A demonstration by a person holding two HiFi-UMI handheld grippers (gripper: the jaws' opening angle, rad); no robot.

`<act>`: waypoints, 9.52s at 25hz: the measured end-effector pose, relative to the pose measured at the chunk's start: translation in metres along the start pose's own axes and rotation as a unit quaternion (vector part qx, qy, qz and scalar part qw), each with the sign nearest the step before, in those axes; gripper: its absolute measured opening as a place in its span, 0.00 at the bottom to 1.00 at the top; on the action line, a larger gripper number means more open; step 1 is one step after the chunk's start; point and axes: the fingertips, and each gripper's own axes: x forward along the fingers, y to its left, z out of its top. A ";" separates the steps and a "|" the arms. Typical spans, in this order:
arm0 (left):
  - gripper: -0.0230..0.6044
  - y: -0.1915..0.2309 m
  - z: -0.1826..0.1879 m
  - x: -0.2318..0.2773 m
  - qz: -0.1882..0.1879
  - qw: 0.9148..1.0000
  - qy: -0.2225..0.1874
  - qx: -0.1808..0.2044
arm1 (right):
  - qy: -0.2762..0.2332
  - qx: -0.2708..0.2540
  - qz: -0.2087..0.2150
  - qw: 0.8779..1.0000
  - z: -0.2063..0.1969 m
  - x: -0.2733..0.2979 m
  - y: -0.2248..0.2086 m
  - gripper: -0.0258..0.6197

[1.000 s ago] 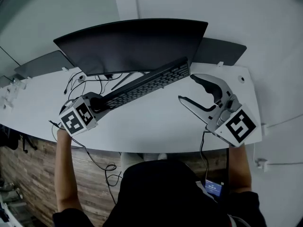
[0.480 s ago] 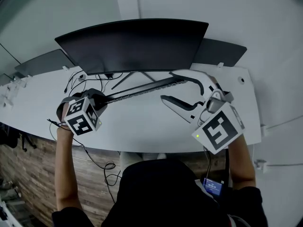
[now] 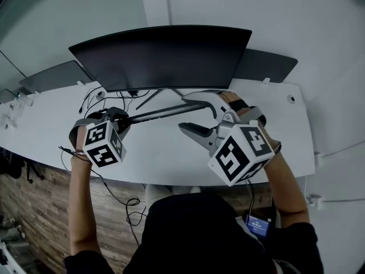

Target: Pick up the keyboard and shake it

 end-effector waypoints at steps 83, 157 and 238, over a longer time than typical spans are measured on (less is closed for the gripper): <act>0.59 0.043 0.052 -0.051 0.276 0.954 -0.079 0.084 | 0.192 -0.055 -0.012 0.980 -0.052 0.062 0.018 0.17; 0.59 0.042 0.093 -0.122 0.061 0.701 -0.544 -0.457 | -0.207 0.401 0.110 0.886 0.021 -0.005 -0.002 0.17; 0.18 0.022 0.135 -0.152 -0.111 0.582 -0.718 -0.366 | -0.275 0.431 0.165 0.844 0.030 -0.008 0.002 0.31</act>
